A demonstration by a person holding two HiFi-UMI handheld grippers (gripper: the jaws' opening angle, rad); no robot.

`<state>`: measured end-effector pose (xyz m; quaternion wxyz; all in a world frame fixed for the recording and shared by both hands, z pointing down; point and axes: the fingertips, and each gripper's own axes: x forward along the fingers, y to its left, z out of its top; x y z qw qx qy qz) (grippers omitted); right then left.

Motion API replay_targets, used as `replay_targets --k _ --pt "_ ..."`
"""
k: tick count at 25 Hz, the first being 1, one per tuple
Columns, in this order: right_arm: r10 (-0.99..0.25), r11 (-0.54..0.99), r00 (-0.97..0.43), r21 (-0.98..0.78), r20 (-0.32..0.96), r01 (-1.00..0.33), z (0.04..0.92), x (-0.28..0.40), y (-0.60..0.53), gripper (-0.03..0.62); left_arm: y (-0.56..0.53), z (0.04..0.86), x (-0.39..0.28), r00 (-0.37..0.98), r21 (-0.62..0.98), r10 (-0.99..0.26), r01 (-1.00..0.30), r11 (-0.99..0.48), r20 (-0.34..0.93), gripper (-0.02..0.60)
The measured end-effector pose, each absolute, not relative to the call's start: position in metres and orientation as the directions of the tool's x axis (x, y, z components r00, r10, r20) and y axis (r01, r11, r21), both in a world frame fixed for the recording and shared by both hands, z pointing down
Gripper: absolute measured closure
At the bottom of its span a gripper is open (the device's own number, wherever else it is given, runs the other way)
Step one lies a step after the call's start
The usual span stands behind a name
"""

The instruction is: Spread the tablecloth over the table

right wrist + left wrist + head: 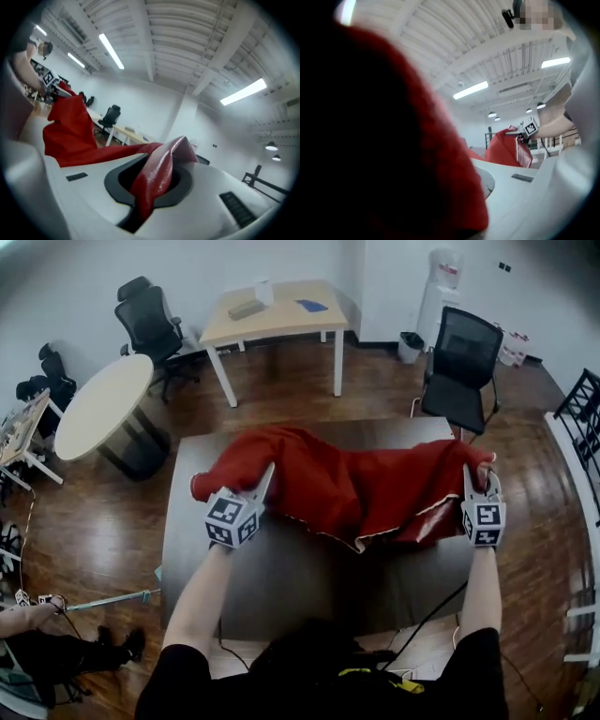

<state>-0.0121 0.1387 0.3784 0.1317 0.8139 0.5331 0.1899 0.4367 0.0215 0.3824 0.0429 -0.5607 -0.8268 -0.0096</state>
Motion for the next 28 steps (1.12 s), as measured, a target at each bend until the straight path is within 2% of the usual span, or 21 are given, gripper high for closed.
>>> replay_targets --k 3,6,9,12,15,16,18,21,22,25,28 --pt "0.9 -0.38 0.226 0.418 0.373 0.825 0.482 -0.084 0.171 0.566 0.022 0.482 0.439 -0.292 -0.014 0.909 0.951 0.31 0.296 0.578" --pt "0.845 -0.383 0.141 0.398 0.516 0.834 0.573 -0.121 0.175 0.566 0.015 0.548 0.436 -0.239 0.004 0.874 0.965 0.262 0.423 0.578" --pt "0.815 -0.371 0.07 0.425 0.576 0.826 0.626 -0.144 0.171 0.566 0.009 0.586 0.441 -0.168 0.044 0.862 0.985 0.167 0.479 0.578" --pt "0.8 -0.38 0.055 0.434 0.598 0.817 0.648 -0.139 0.168 0.566 -0.001 0.602 0.463 -0.101 0.106 0.855 0.993 0.055 0.509 0.577" --pt "0.768 -0.408 0.014 0.473 0.64 0.781 0.663 -0.125 0.166 0.564 -0.003 0.616 0.471 -0.066 0.065 0.826 0.997 0.036 0.559 0.577" --pt "0.748 -0.413 -0.016 0.484 0.663 0.771 0.674 -0.125 0.164 0.539 -0.004 0.621 0.469 -0.057 0.043 0.812 0.998 0.039 0.581 0.577" --pt "0.714 -0.403 -0.079 0.501 0.696 0.766 0.69 -0.133 0.157 0.39 -0.007 0.631 0.464 -0.044 0.024 0.79 0.999 0.038 0.611 0.577" --pt "0.715 -0.366 -0.106 0.499 0.691 0.786 0.69 -0.149 0.145 0.248 -0.004 0.643 0.456 -0.037 0.035 0.792 0.999 0.019 0.61 0.577" --pt "0.72 -0.352 -0.104 0.49 0.686 0.798 0.686 -0.155 0.139 0.224 -0.003 0.646 0.455 -0.036 0.037 0.794 0.999 0.018 0.607 0.577" --pt "0.747 -0.279 -0.132 0.487 0.651 0.827 0.651 -0.171 0.118 0.224 -0.003 0.641 0.458 -0.045 0.046 0.798 0.999 0.022 0.602 0.577" --pt "0.821 -0.245 -0.107 0.517 0.56 0.82 0.599 -0.141 0.107 0.224 -0.004 0.628 0.461 -0.064 0.06 0.805 0.998 0.035 0.589 0.577"
